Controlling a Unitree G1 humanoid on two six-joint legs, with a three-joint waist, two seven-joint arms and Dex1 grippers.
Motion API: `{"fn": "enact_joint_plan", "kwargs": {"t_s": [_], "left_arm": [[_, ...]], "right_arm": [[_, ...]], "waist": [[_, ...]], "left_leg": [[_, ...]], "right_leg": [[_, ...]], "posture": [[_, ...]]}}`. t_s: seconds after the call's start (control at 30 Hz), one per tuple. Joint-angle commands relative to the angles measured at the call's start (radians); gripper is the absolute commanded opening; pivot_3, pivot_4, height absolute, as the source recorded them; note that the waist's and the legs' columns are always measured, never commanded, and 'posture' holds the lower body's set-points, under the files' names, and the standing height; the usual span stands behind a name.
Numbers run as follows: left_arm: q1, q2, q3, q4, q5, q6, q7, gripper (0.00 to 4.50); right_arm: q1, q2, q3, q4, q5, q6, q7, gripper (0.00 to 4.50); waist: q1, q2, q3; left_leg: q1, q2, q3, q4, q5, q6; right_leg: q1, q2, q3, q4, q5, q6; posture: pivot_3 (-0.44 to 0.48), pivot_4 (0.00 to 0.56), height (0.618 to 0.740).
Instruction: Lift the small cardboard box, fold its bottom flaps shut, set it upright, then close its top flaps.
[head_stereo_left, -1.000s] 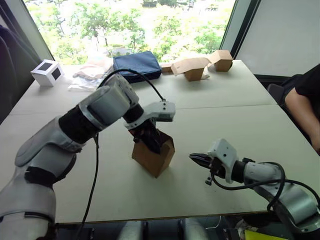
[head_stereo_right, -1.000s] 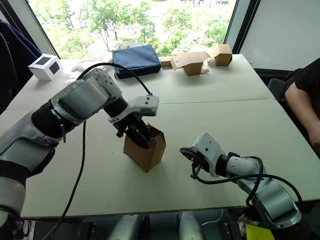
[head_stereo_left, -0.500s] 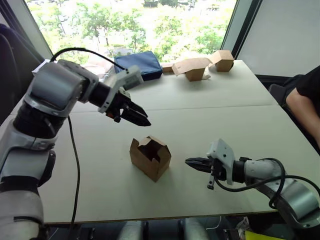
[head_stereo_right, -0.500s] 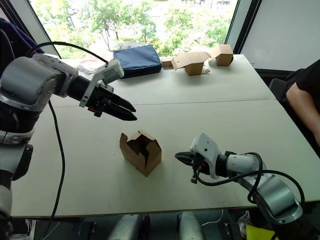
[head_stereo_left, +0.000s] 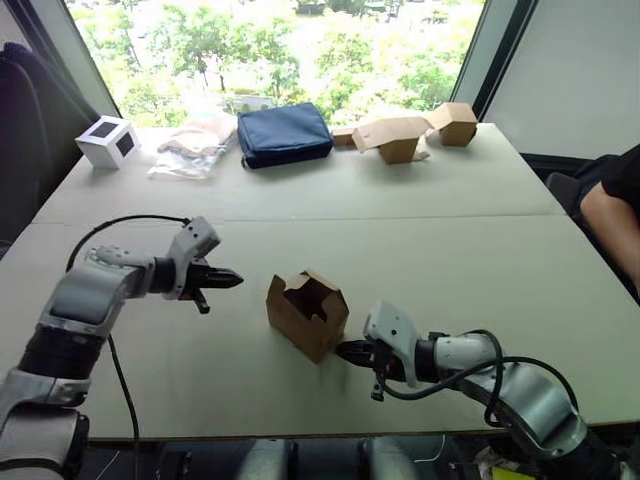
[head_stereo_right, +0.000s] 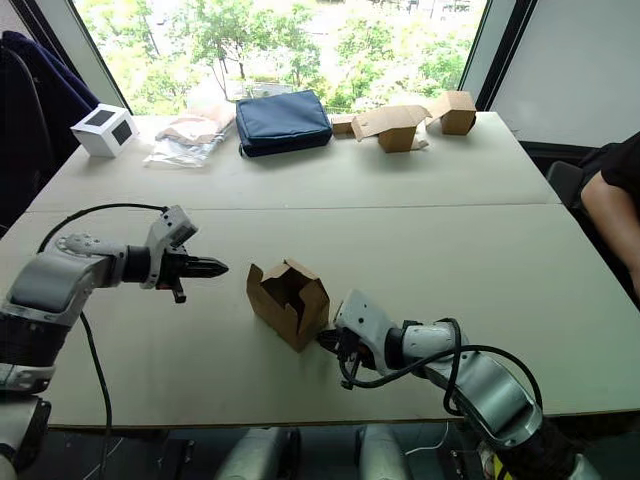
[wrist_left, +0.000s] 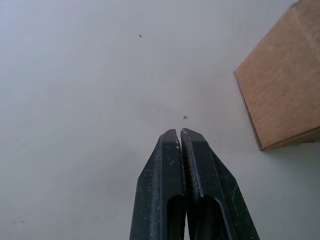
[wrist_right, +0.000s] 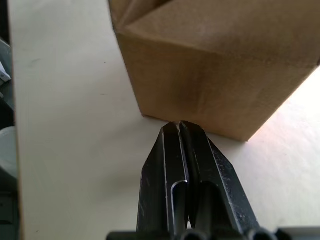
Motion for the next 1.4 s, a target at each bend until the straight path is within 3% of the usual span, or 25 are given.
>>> {"fn": "enact_joint_plan", "kwargs": {"t_s": [0.03,0.37,0.8,1.1,1.3,1.4], "left_arm": [[0.025,-0.046,-0.005,-0.083,-0.025,-0.002,0.027,0.08],[0.116,-0.076,-0.044,-0.207,-0.063,0.042,0.032,0.08],[0.129,-0.129,-0.027,-0.263,-0.098,0.117,0.116,0.08],[0.141,-0.078,-0.005,-0.249,-0.113,0.083,0.078,0.08],[0.061,-0.002,0.112,-0.225,-0.202,0.091,0.004,0.08],[0.036,0.027,0.113,-0.224,-0.217,0.075,-0.029,0.08]], "right_arm": [[-0.035,0.017,-0.006,0.028,-0.023,-0.025,0.004,0.00],[-0.097,0.064,-0.049,0.120,-0.063,-0.055,-0.026,0.00],[-0.111,0.078,-0.063,0.170,-0.105,-0.073,-0.014,0.00],[-0.108,0.075,-0.113,0.151,-0.068,-0.052,0.015,0.00],[-0.082,0.020,-0.274,0.091,0.036,-0.019,0.067,0.00],[-0.113,0.000,-0.315,0.100,0.079,-0.008,0.097,0.00]], "waist": [[-0.002,0.000,0.000],[-0.009,0.001,0.000],[-0.006,0.000,-0.001],[-0.008,0.000,-0.001],[-0.002,0.000,0.000],[-0.003,0.001,0.000]], "left_leg": [[0.000,0.000,0.000,0.000,0.000,0.000],[0.000,0.001,0.000,-0.001,0.000,0.000],[0.001,0.001,0.000,-0.001,0.000,0.000],[0.001,0.001,0.000,-0.001,0.000,0.000],[0.001,0.001,0.000,-0.001,0.000,0.000],[0.000,0.001,0.000,-0.001,0.000,0.000]], "right_leg": [[0.000,0.000,0.000,0.000,0.000,0.000],[-0.001,0.001,0.000,0.001,0.000,0.000],[0.001,0.000,0.000,0.000,0.000,0.000],[0.000,0.000,0.000,0.000,0.000,0.000],[-0.001,0.000,0.000,0.000,0.000,0.000],[0.000,0.000,0.000,-0.001,0.000,0.000]], "posture": [[0.000,0.150,0.740],[0.000,0.150,0.740],[0.000,0.150,0.740],[0.000,0.150,0.740],[0.000,0.150,0.740],[0.000,0.150,0.740]]}}
